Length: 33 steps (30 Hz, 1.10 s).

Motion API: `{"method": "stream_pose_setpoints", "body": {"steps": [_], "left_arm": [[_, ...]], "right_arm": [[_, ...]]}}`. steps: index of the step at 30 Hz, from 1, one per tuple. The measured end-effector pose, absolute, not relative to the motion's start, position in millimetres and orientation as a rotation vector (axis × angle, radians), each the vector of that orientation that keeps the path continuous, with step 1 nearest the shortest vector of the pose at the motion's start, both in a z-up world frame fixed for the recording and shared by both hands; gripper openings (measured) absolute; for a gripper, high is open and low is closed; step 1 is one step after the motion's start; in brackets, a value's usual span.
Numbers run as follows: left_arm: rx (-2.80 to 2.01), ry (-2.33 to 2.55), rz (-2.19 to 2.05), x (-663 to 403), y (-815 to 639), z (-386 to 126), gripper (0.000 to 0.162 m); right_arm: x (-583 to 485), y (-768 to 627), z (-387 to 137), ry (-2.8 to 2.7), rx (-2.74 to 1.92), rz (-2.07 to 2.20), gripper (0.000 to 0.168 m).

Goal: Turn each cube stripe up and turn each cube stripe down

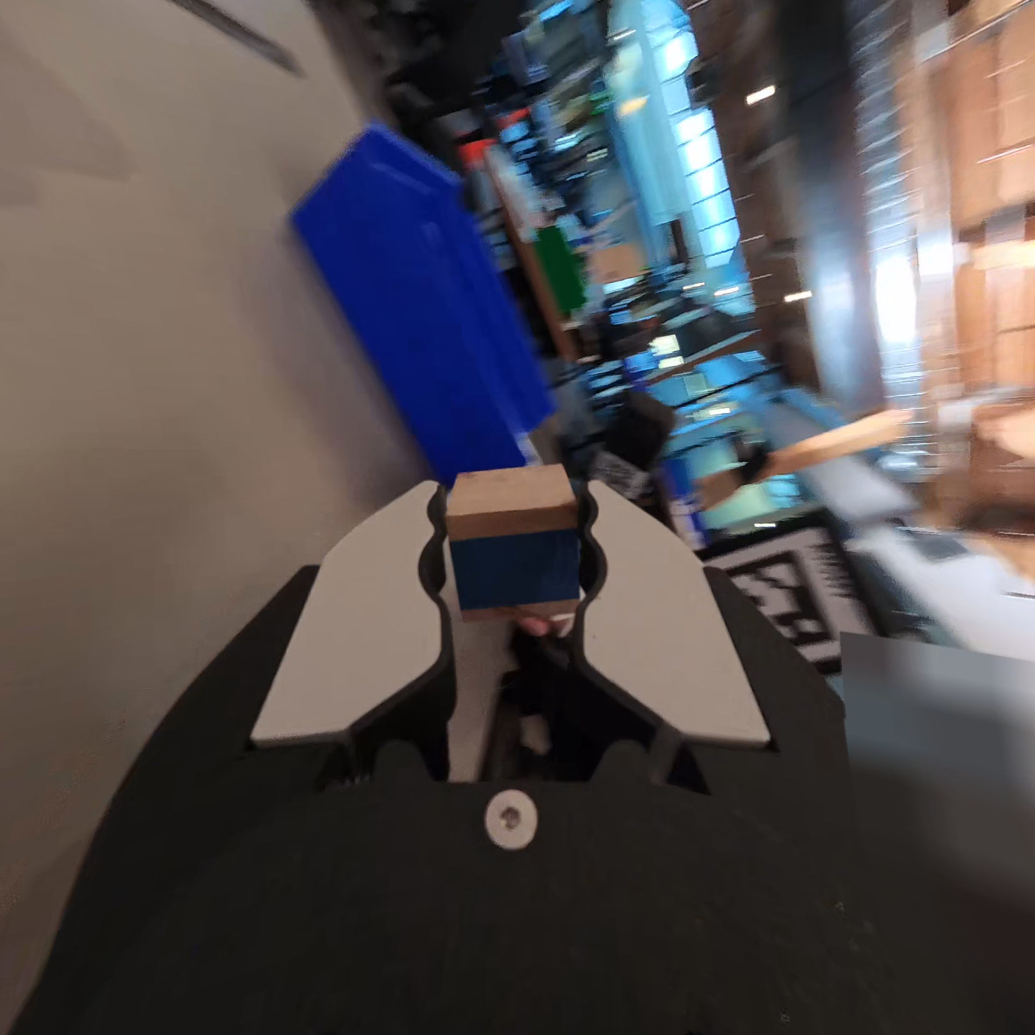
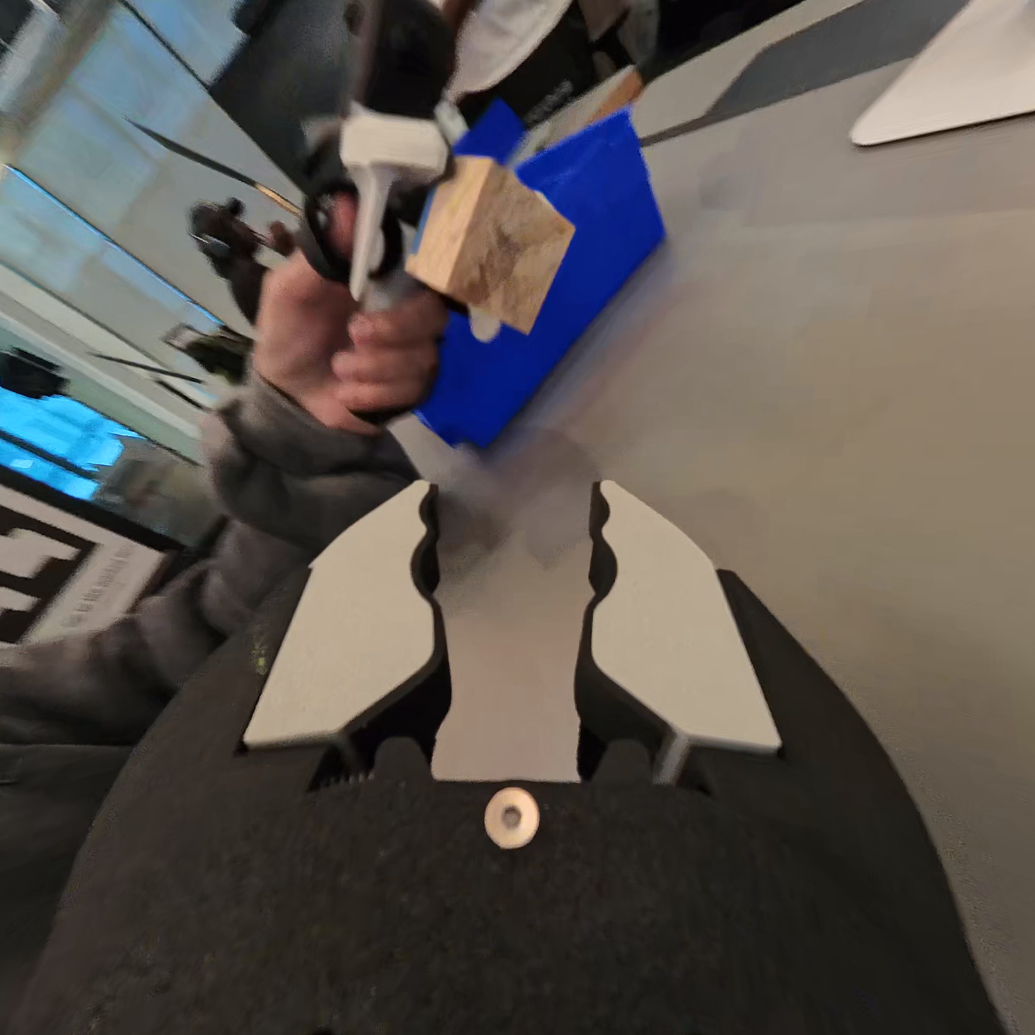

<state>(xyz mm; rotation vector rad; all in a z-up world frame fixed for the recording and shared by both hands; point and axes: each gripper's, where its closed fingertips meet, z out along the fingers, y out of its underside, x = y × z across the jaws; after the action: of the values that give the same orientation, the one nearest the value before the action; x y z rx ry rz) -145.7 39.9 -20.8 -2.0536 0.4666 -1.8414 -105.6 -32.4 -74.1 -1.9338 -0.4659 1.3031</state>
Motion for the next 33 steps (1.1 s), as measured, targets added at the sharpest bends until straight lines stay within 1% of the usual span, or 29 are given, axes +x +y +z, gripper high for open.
{"method": "stream_pose_setpoints", "body": {"steps": [3, 5, 6, 9, 11, 16, 18, 19, 20, 24, 25, 28, 30, 33], "left_arm": [[-1.811, 0.394, -2.228, -142, 30, 7, 0.043], [-1.714, 0.353, -2.355, -142, 27, 15, 0.043], [-1.705, 0.338, -2.367, -140, 27, 14, 0.043], [-1.741, 0.333, -2.313, -136, 27, 5, 0.043], [-1.777, 0.352, -2.250, -135, 28, -1, 0.043], [-1.883, 0.424, -2.050, -127, 29, -14, 0.043], [-1.921, 0.440, -1.979, -121, 28, -19, 0.043], [-1.936, 0.461, -1.958, -118, 25, -21, 0.043], [-1.943, 0.480, -1.947, -115, 23, -22, 0.044], [-1.965, 0.479, -1.898, -113, 23, -25, 0.044], [-1.967, 0.496, -1.893, -114, 22, -24, 0.047], [-1.921, 0.479, -1.848, -134, 20, -14, 0.063], [-1.960, 0.469, -1.704, -156, 17, -24, 0.073], [-1.968, 0.412, -1.496, -185, 3, -54, 0.073]], "right_arm": [[-116, -26, -38, -0.383, -1.872, 1.604, 0.056], [-117, -17, -13, -0.253, -1.793, 1.819, 0.055], [-117, -12, -10, -0.195, -1.791, 1.871, 0.056], [-122, -4, -10, -0.120, -1.785, 1.990, 0.065], [-124, -6, -13, -0.081, -1.782, 2.068, 0.065], [-128, 3, -27, -0.010, -1.794, 2.067, 0.071], [-133, 5, -26, -0.010, -1.778, 2.087, 0.070], [-135, 5, -28, -0.025, -1.792, 2.081, 0.064], [-137, 5, -30, -0.038, -1.805, 2.075, 0.046], [-132, 8, -33, -0.049, -1.812, 2.032, 0.045], [-132, 8, -33, -0.065, -1.818, 2.010, 0.045], [-133, 5, -32, -0.090, -1.832, 2.014, 0.045], [-133, 3, -32, -0.102, -1.842, 2.017, 0.045], [-130, 4, -35, -0.125, -1.863, 1.968, 0.045]]}}
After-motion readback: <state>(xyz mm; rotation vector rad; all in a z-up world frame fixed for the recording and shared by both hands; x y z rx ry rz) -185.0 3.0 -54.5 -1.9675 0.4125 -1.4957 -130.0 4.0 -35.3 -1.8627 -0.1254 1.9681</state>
